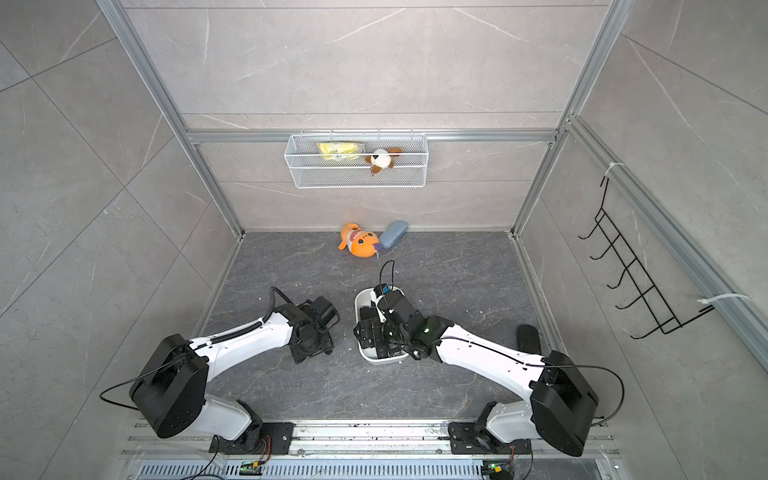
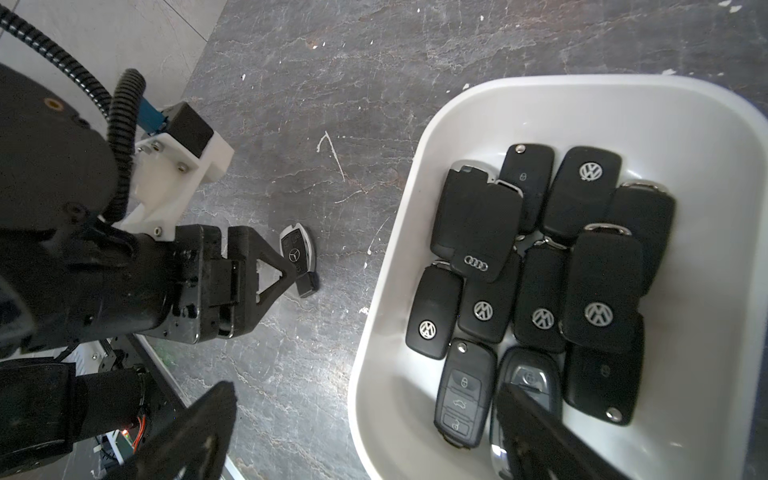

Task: Place the car key into the storage box
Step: Pick up the car key from the center of the board.

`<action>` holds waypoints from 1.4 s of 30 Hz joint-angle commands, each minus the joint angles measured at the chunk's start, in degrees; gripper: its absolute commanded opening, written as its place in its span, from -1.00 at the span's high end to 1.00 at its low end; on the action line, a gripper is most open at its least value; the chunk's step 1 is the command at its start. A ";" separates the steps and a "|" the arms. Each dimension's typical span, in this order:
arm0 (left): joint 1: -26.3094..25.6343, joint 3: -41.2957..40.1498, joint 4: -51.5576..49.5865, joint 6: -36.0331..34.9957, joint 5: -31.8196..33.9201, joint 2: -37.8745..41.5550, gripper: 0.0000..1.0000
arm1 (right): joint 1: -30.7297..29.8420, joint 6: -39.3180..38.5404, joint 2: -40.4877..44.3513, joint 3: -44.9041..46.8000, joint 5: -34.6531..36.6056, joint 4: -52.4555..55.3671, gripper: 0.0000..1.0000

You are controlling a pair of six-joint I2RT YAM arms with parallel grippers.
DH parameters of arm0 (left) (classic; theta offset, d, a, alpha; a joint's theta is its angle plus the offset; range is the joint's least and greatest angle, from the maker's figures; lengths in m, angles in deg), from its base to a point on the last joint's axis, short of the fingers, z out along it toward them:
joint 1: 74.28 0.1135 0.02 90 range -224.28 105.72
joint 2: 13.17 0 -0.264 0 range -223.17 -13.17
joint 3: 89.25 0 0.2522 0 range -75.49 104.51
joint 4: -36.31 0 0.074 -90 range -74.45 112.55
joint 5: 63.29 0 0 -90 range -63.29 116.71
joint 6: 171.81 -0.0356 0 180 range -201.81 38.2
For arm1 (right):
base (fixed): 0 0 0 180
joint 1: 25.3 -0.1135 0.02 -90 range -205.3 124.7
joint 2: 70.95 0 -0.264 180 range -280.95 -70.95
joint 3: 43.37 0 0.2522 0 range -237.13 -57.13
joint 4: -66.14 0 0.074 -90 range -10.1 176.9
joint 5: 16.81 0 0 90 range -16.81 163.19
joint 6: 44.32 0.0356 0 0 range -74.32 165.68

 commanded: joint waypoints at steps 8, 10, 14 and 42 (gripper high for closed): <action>-0.39 0.46 2.47 -8.51 1.16 -0.38 -0.48 | -0.39 -0.56 -0.07 -1.26 -0.13 0.39 -0.99; -0.39 1.27 0.71 -11.46 2.86 -0.07 -0.48 | -0.39 -0.63 -0.03 -1.34 -0.04 0.61 -0.99; -0.39 1.19 0.27 -18.65 1.71 0.89 -0.49 | -0.36 -0.65 -0.11 -1.26 0.04 0.79 -0.99; 3.63 3.91 6.68 -35.00 -4.60 -11.40 -0.27 | -0.36 -1.59 0.94 -0.03 -6.20 -2.14 -0.99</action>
